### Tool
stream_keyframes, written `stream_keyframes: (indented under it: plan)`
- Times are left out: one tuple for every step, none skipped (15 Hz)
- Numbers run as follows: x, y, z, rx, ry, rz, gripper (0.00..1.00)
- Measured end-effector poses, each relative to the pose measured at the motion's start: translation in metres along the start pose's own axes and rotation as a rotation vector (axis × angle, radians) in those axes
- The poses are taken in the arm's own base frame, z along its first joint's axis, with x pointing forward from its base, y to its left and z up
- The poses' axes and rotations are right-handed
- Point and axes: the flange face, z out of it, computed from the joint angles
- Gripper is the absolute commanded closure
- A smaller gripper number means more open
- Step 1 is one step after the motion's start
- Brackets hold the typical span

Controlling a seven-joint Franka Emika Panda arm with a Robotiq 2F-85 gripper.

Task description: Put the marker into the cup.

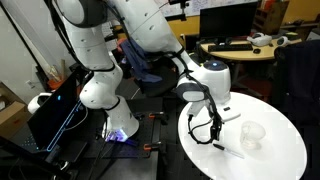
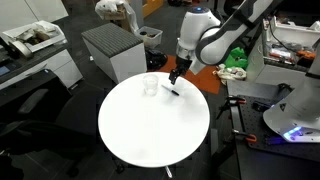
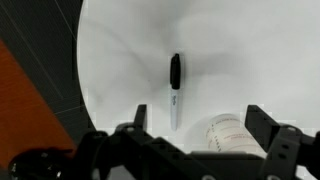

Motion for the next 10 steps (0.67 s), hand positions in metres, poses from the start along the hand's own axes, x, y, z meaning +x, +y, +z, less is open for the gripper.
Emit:
stream_keyframes:
  plan:
    - [-0.001,0.000,0.007,-0.005,-0.007,-0.001,0.00]
    - [-0.001,0.001,0.013,-0.009,-0.014,-0.001,0.00]
    - [-0.001,0.001,0.019,-0.015,-0.021,-0.001,0.00]
    - [-0.001,0.001,0.024,-0.020,-0.027,-0.001,0.00]
    - [0.000,0.002,0.029,-0.025,-0.032,-0.001,0.00]
    - [0.001,0.002,0.033,-0.028,-0.033,0.000,0.00]
    - [0.003,0.003,0.036,-0.032,-0.033,0.001,0.00]
    - [0.006,0.003,0.039,-0.034,-0.028,0.001,0.00]
    - [0.008,0.002,0.042,-0.034,-0.018,0.001,0.00]
    - [0.011,0.002,0.045,-0.033,-0.009,0.003,0.00]
